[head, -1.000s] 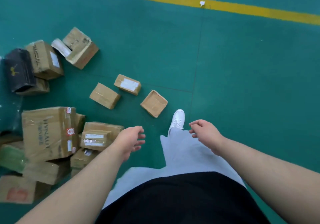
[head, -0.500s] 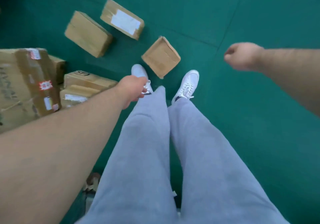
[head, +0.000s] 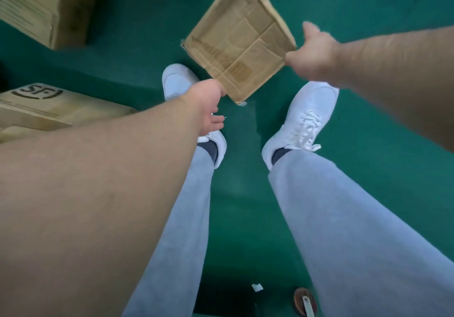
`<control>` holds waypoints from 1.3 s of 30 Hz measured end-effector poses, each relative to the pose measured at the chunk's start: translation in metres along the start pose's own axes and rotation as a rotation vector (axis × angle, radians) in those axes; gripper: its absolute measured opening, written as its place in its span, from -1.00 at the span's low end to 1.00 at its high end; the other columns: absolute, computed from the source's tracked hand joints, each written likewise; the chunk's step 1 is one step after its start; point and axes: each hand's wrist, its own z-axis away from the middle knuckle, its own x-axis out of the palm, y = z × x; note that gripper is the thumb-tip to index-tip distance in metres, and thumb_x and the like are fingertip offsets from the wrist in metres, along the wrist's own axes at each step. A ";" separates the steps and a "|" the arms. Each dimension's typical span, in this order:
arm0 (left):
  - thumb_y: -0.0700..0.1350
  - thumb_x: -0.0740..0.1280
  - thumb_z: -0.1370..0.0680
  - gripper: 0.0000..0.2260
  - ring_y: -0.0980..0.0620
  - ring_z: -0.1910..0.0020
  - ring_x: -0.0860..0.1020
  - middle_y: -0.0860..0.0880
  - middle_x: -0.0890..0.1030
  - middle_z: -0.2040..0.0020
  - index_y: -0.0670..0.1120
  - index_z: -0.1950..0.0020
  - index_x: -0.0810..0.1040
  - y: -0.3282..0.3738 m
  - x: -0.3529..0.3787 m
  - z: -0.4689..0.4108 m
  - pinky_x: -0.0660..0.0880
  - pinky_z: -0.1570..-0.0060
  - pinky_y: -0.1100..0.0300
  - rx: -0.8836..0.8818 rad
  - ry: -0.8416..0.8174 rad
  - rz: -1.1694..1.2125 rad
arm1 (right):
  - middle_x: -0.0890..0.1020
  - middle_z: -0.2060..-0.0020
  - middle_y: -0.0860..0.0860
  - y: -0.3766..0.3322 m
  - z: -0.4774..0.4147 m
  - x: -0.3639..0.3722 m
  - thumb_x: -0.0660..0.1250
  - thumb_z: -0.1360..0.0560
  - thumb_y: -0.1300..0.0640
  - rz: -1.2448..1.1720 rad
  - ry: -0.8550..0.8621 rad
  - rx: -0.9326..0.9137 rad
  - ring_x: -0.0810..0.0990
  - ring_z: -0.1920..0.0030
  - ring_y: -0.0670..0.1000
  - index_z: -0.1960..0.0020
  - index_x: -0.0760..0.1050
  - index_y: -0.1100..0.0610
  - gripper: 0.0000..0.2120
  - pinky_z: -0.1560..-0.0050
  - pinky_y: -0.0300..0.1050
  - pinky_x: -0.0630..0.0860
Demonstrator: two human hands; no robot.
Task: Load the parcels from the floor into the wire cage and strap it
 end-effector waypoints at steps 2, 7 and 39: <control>-0.14 0.24 -0.63 -0.48 -0.22 -0.41 0.45 -0.18 0.33 -0.54 -0.06 -0.59 0.23 0.002 0.003 -0.011 0.44 -0.40 -0.14 -0.011 -0.017 -0.007 | 0.35 -0.52 0.07 -0.003 -0.019 0.008 0.22 -0.59 0.04 -0.127 -0.079 0.032 0.40 -0.43 0.22 -0.62 0.11 -0.12 -0.37 -0.37 0.19 0.46; -0.15 0.33 -0.51 -0.45 -0.19 -0.57 0.25 -0.11 0.24 -0.60 -0.07 -0.50 0.33 0.002 0.005 0.012 0.27 -0.52 -0.15 0.018 -0.042 0.173 | 0.45 -0.33 0.06 -0.006 -0.003 0.003 0.36 -0.46 -0.09 -0.248 -0.129 0.092 0.46 -0.28 0.14 -0.47 0.34 0.02 -0.39 -0.31 0.15 0.51; 0.09 0.29 -0.64 -0.66 -0.05 0.21 0.54 -0.12 0.54 0.04 -0.07 -0.31 0.55 -0.427 0.008 0.645 0.47 0.21 0.10 0.533 -0.095 1.625 | 0.63 0.07 0.08 -0.017 0.725 -0.121 0.39 -0.57 -0.05 0.064 -0.490 -0.440 0.57 0.30 0.09 -0.26 0.56 0.15 -0.63 0.24 -0.06 0.50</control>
